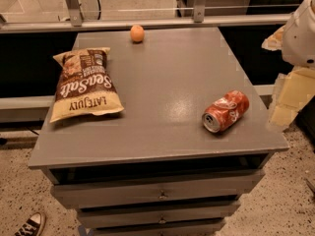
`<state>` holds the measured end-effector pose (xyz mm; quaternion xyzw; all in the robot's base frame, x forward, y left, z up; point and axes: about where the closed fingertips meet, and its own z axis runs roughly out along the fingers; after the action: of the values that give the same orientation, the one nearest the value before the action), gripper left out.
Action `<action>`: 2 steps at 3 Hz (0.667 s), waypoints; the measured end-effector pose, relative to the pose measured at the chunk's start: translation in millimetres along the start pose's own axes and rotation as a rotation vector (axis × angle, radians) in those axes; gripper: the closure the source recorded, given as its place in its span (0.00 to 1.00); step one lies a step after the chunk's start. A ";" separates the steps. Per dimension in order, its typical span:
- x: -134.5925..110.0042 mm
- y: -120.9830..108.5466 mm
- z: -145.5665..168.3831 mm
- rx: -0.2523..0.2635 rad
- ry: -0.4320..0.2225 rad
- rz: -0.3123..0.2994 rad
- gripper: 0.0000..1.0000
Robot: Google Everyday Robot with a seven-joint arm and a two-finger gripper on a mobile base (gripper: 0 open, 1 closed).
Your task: Pick brown chip bag
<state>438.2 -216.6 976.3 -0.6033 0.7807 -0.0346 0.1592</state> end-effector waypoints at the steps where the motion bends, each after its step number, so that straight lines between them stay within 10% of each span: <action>1: 0.0 0.0 0.0 0.000 0.000 0.000 0.00; 2: -24.8 1.4 10.0 -0.019 -0.058 -0.029 0.00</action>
Offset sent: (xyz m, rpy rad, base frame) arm 0.0229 0.0856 -0.0201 0.1733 0.0168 0.1597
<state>445.2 -191.2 971.7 -0.6168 0.7672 -0.0119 0.1757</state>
